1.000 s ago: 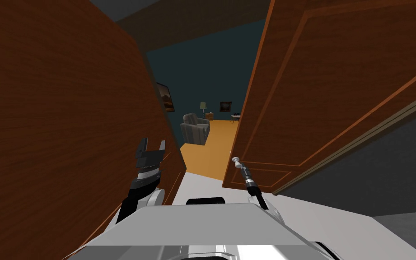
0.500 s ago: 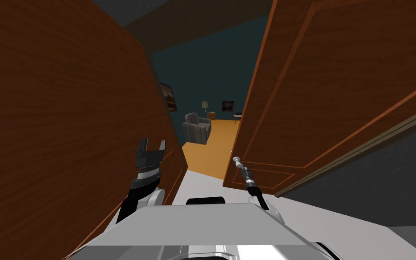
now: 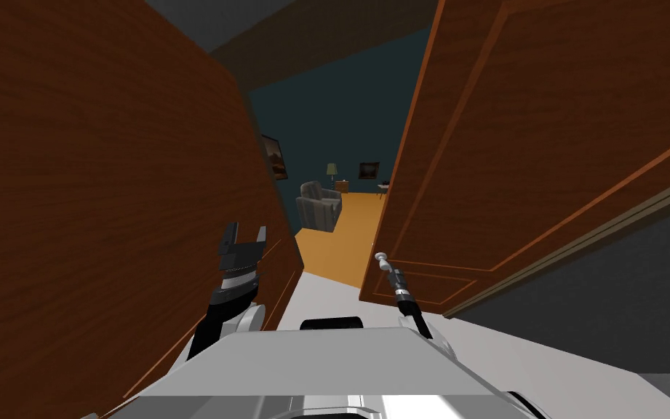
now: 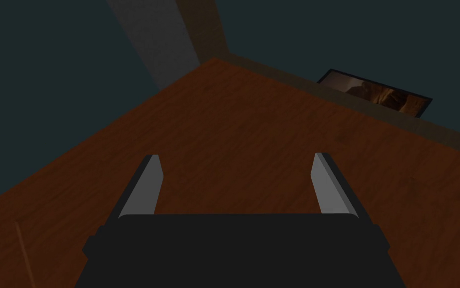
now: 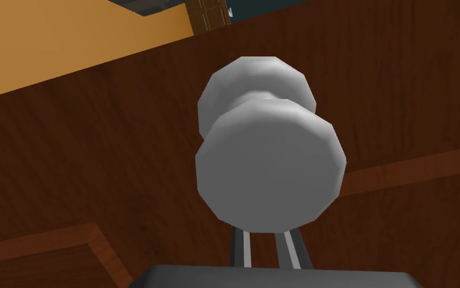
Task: Pull the door open
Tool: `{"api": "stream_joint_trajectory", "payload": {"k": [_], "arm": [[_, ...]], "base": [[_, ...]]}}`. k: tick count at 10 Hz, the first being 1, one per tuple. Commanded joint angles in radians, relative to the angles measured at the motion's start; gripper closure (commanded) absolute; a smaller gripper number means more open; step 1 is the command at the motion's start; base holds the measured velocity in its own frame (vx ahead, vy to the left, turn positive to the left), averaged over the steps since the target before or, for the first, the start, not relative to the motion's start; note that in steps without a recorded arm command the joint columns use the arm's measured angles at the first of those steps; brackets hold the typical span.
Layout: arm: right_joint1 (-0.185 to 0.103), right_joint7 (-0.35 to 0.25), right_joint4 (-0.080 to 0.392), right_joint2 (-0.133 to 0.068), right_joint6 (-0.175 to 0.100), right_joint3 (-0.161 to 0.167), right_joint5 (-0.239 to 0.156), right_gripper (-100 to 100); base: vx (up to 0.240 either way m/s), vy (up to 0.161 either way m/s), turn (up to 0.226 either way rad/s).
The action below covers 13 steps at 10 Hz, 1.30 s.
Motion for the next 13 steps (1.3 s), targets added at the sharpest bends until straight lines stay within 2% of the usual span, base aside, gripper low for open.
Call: {"api": "stream_joint_trajectory", "payload": {"k": [1, 2, 3, 7, 8, 10, 11, 13], "arm": [[-0.013, -0.05, -0.012, 0.012, -0.009, 0.025, -0.022, 100], [-0.013, -0.068, -0.012, 0.012, -0.009, 0.025, -0.022, 100], [-0.001, -0.087, 0.0, 0.006, 0.004, 0.019, -0.04, -100], [-0.004, -0.192, -0.011, 0.013, 0.014, 0.041, -0.079, -100], [-0.004, -0.203, -0.011, 0.013, 0.014, 0.041, -0.079, -100], [-0.007, -0.266, -0.019, 0.018, 0.02, 0.057, -0.106, -100], [-0.007, -0.28, -0.019, 0.018, 0.02, 0.057, -0.106, -100], [-0.009, -0.344, -0.028, 0.023, 0.027, 0.074, -0.137, -100]], "base": [[-0.067, -0.037, 0.133], [-0.057, -0.031, 0.071], [-0.035, -0.036, -0.021], [-0.06, 0.009, 0.028], [-0.037, 0.021, 0.013], [-0.056, -0.003, 0.015], [-0.048, -0.011, 0.008], [-0.06, -0.009, 0.017]]}}
